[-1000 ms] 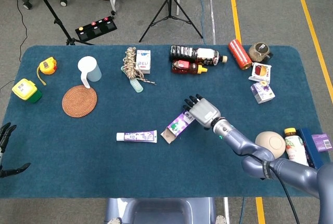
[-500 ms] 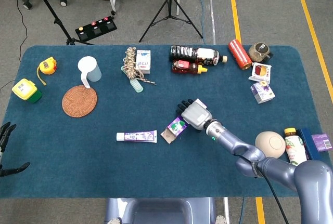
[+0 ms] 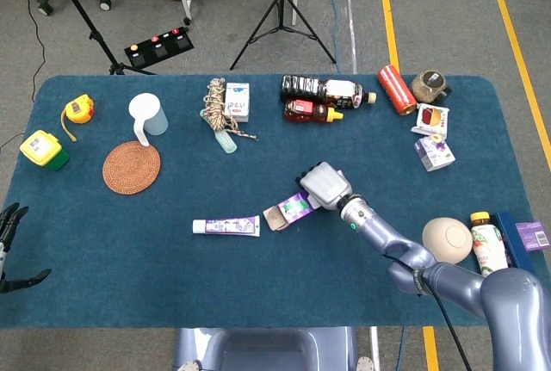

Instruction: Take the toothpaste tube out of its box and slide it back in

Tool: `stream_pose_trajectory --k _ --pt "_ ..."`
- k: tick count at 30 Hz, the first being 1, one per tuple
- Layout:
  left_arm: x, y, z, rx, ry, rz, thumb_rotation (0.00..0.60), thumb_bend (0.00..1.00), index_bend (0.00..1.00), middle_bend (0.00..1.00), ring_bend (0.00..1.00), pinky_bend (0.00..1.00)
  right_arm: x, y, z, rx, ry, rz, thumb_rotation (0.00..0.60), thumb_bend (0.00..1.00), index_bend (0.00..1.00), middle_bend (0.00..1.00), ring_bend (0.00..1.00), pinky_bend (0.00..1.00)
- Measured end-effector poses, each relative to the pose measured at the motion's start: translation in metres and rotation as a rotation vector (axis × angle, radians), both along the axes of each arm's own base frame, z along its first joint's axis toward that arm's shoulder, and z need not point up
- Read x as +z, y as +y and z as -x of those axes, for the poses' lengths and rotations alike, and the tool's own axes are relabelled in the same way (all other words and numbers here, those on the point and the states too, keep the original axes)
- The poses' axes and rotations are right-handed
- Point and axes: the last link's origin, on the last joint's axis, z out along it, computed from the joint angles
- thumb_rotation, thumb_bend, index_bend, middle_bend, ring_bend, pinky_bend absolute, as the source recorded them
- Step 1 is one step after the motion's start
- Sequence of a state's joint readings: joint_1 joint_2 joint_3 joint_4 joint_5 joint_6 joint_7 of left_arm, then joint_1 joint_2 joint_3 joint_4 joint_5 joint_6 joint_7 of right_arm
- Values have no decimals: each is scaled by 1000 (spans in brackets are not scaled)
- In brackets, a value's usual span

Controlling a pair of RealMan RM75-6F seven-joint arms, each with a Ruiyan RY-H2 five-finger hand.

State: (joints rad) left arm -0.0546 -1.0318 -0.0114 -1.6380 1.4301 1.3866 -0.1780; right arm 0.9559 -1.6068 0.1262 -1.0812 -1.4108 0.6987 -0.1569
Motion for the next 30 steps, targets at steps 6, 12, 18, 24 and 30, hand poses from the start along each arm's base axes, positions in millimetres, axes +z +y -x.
stream_pose_trajectory --k 6,12,18,24,30 --pt "-2 1 -1 -1 2 9 600 27 0 0 0 82 15 1 1 -55 -82 20 600 404 459 555 580 607" --pt "-3 6 -6 -34 -1 16 600 27 0 0 0 82 44 9 11 -135 -176 64 600 424 462 555 584 616" --pt "-3 13 -7 -64 7 28 600 27 0 0 0 82 77 20 24 -210 -267 121 600 434 469 558 587 628" --pt "-4 18 -10 -101 10 41 600 28 0 0 0 82 101 30 37 -214 -315 202 600 439 473 564 592 630" --pt "-6 22 -16 -185 32 59 600 46 0 0 0 82 121 48 58 -212 -359 274 600 439 474 564 591 630"
